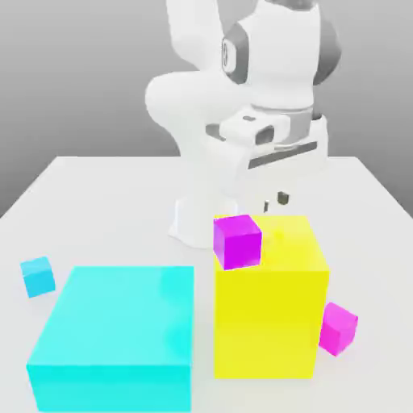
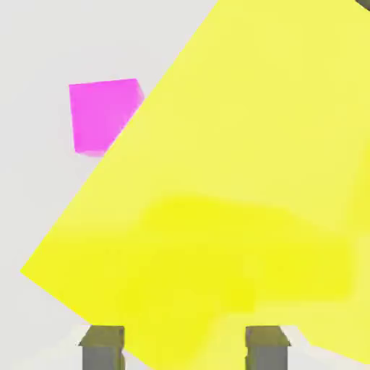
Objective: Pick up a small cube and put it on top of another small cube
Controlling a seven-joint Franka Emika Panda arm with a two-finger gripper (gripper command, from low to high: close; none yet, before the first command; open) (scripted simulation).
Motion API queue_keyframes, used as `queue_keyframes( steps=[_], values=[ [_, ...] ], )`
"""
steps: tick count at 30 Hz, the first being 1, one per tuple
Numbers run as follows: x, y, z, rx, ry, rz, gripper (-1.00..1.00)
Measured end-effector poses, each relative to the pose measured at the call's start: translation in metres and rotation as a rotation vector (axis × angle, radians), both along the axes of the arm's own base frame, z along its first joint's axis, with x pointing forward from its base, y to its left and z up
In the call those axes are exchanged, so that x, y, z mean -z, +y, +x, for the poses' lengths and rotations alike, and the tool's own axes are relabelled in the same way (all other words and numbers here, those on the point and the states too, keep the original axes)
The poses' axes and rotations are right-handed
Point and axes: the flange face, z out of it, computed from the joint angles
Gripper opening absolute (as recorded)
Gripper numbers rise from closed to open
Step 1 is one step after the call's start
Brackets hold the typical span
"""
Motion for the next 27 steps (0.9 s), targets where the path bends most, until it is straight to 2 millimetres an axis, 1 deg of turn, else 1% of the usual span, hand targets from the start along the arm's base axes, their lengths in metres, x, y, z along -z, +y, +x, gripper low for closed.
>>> queue_keyframes(
  steps=[1, 2, 4, 7, 8, 10, 14, 19, 23, 27],
  values=[
    [0.005, 0.000, -0.001, 0.001, 0.000, 0.000, 1.00],
    [0.002, 0.000, 0.000, 0.001, 0.000, 0.000, 1.00],
    [-0.017, 0.000, 0.001, 0.001, 0.000, 0.000, 1.00],
    [-0.053, -0.001, 0.002, 0.014, -0.003, 0.002, 1.00],
    [-0.060, -0.007, 0.009, 0.039, -0.004, 0.017, 1.00],
    [-0.061, -0.028, 0.027, 0.066, 0.004, 0.071, 1.00],
    [-0.040, -0.075, 0.054, 0.072, 0.015, 0.161, 1.00],
    [-0.003, -0.141, 0.073, 0.085, 0.002, 0.238, 1.00],
    [0.028, -0.200, 0.075, 0.110, -0.022, 0.264, 1.00],
    [0.059, -0.261, 0.064, 0.140, -0.050, 0.258, 1.00]
  ],
)
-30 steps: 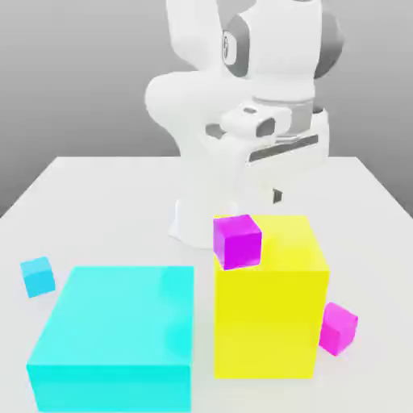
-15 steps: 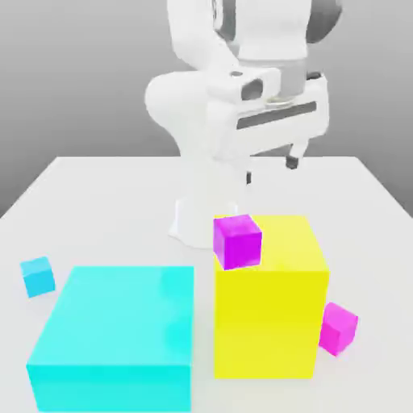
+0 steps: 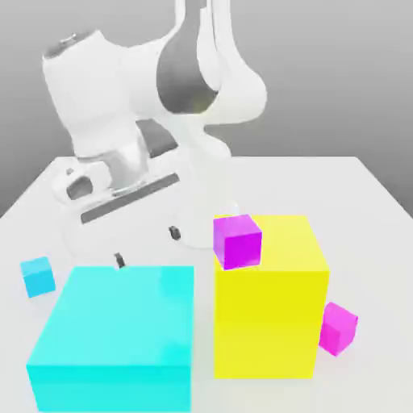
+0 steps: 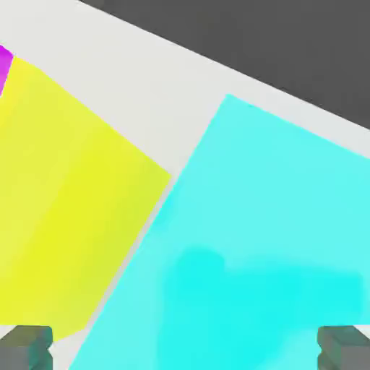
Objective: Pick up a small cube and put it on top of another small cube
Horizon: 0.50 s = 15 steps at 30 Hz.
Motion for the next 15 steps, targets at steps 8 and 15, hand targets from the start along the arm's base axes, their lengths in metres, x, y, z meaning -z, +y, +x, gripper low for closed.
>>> queue_keyframes(
  steps=[8, 15],
  values=[
    [0.051, -0.131, -0.072, 0.097, -0.009, -0.110, 1.00],
    [0.079, -0.184, -0.147, 0.025, 0.048, -0.241, 1.00]
  ],
)
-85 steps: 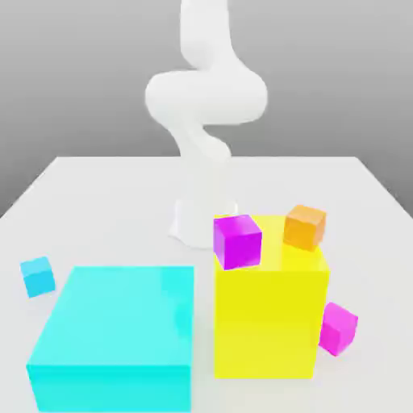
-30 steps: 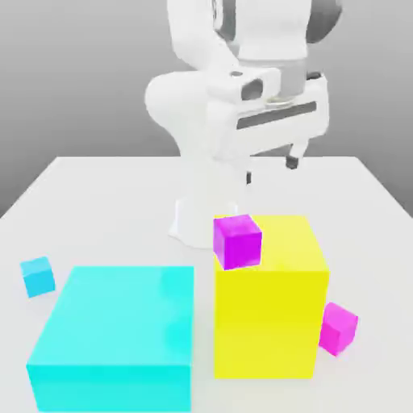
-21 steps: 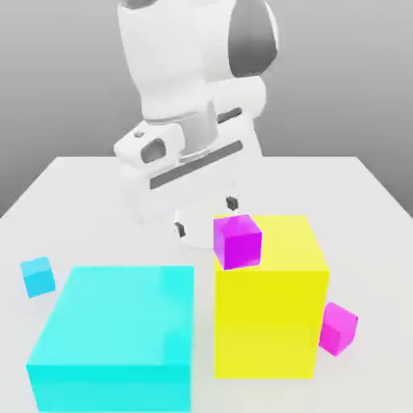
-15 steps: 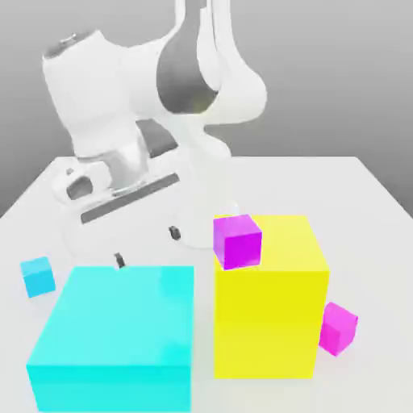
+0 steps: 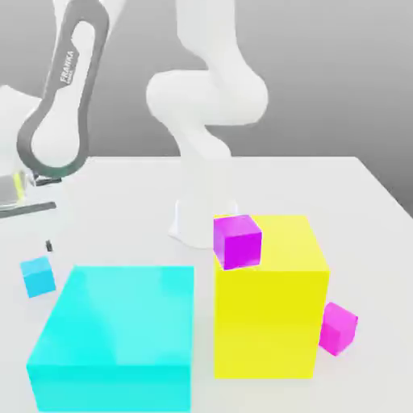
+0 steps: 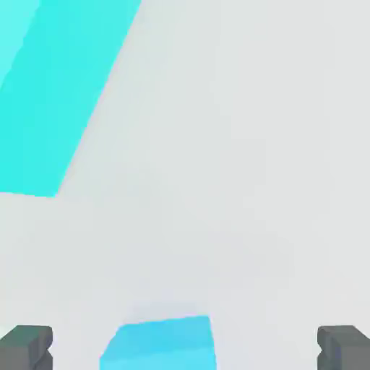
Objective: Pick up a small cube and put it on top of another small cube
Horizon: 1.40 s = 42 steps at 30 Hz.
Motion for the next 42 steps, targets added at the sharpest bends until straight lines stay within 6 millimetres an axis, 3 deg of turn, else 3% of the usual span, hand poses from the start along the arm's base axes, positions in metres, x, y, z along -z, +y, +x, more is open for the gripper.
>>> queue_keyframes(
  steps=[3, 13, 14, 21, 32, 42],
  values=[
    [0.011, -0.002, -0.011, -0.043, 0.019, -0.018, 1.00],
    [0.068, -0.001, -0.014, -0.049, 0.023, -0.017, 1.00],
    [0.072, 0.000, -0.014, -0.049, 0.023, -0.015, -1.00],
    [0.072, 0.000, -0.014, -0.049, 0.023, -0.013, -1.00],
    [0.012, -0.001, -0.013, -0.049, 0.023, -0.017, -1.00],
    [-0.031, 0.039, 0.084, -0.458, -0.063, -0.102, -1.00]
  ],
)
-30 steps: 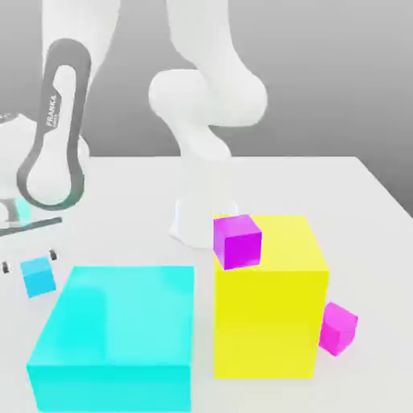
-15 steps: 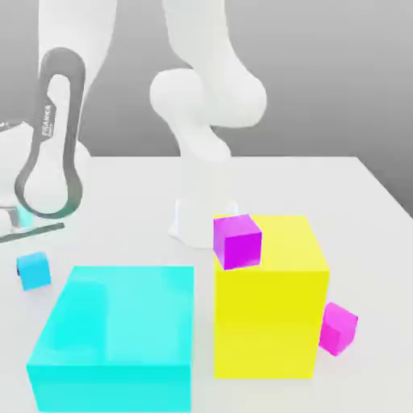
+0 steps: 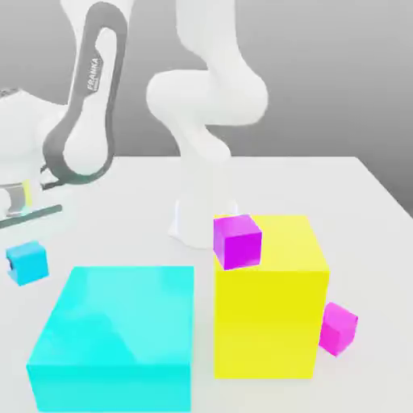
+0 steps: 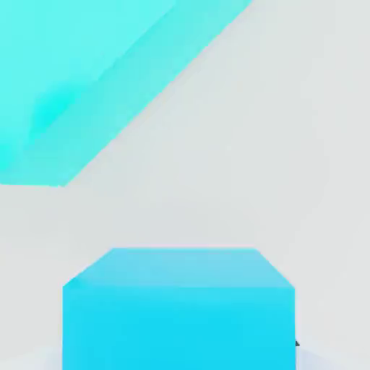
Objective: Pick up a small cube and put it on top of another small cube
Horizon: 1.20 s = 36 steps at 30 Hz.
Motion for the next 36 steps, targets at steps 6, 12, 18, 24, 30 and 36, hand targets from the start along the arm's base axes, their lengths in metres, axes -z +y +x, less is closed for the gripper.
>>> queue_keyframes(
  steps=[6, 12, 18, 24, 30, 36],
  values=[
    [-0.038, 0.051, 0.065, -0.239, -0.064, -0.077, -1.00],
    [-0.076, 0.179, 0.137, -0.521, -0.127, -0.136, -1.00],
    [-0.116, 0.302, 0.161, -0.745, -0.203, -0.212, -1.00],
    [-0.134, 0.452, 0.137, -0.917, -0.262, -0.228, -1.00],
    [-0.099, 0.504, 0.107, -0.802, -0.163, -0.110, -1.00],
    [-0.044, 0.509, 0.084, -0.573, 0.019, -0.015, -1.00]
  ],
)
